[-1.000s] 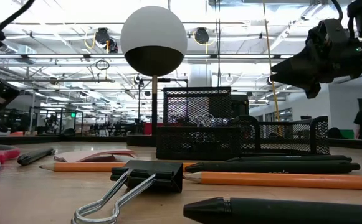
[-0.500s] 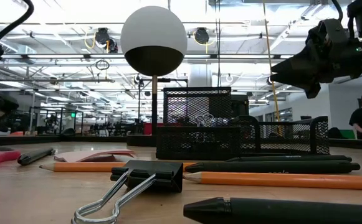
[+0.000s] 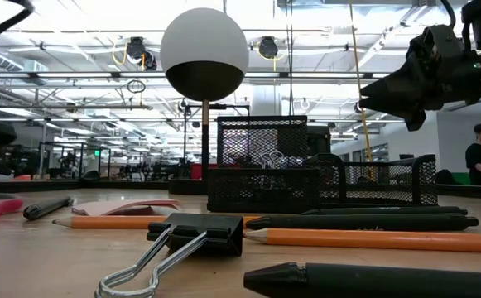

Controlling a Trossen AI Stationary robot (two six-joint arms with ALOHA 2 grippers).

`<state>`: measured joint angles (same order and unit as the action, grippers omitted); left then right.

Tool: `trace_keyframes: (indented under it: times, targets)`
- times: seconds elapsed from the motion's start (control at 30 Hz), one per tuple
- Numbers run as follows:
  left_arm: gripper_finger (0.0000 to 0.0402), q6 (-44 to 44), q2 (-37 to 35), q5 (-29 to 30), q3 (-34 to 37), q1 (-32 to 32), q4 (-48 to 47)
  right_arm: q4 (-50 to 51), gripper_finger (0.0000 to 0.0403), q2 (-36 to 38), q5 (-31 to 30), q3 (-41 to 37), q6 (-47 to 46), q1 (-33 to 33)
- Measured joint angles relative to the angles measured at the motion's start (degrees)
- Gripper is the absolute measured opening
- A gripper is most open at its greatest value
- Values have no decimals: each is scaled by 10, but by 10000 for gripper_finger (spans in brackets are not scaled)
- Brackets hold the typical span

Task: Pick and place office supplies into organizer
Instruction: Put the red scissors into the desk organizer

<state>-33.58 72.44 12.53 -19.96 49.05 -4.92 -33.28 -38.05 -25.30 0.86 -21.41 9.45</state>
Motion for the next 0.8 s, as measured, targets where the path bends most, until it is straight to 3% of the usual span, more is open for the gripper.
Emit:
trace_keyframes:
  times: [0.33,0.6,0.8]
  targets:
    - [113,15,46,24,-3,-5,9,1,132,0,0,0,0,0]
    - [21,39,52,50,-1,-6,13,1,132,0,0,0,0,0]
    - [35,40,54,64,0,-6,23,1,132,0,0,0,0,0]
